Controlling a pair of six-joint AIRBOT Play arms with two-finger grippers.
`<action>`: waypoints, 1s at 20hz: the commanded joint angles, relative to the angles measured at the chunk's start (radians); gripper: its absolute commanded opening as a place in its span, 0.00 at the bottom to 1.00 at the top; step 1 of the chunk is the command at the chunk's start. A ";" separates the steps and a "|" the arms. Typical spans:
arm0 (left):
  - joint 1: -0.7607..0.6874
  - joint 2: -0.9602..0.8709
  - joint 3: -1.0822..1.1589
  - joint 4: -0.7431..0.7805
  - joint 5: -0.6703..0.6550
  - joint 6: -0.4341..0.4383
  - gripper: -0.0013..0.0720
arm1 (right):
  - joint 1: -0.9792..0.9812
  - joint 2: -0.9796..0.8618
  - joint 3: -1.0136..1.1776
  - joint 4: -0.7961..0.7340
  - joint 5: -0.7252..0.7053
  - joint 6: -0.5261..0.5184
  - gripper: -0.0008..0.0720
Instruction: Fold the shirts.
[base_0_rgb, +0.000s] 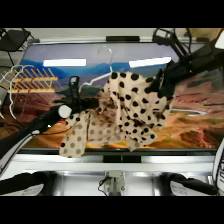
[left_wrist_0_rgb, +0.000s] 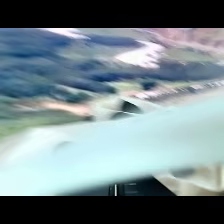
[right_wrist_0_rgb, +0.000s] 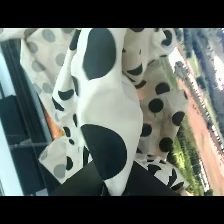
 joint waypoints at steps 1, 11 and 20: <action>0.144 0.061 0.004 -0.003 -0.119 0.077 0.08 | -0.014 0.001 0.001 0.047 -0.082 0.002 0.11; 0.289 0.078 0.126 -0.003 -0.173 0.167 0.08 | -0.019 0.012 0.001 0.134 -0.296 -0.003 0.10; 0.403 0.076 0.326 -0.004 -0.242 0.217 0.08 | -0.013 0.015 0.001 0.224 -0.296 -0.064 0.10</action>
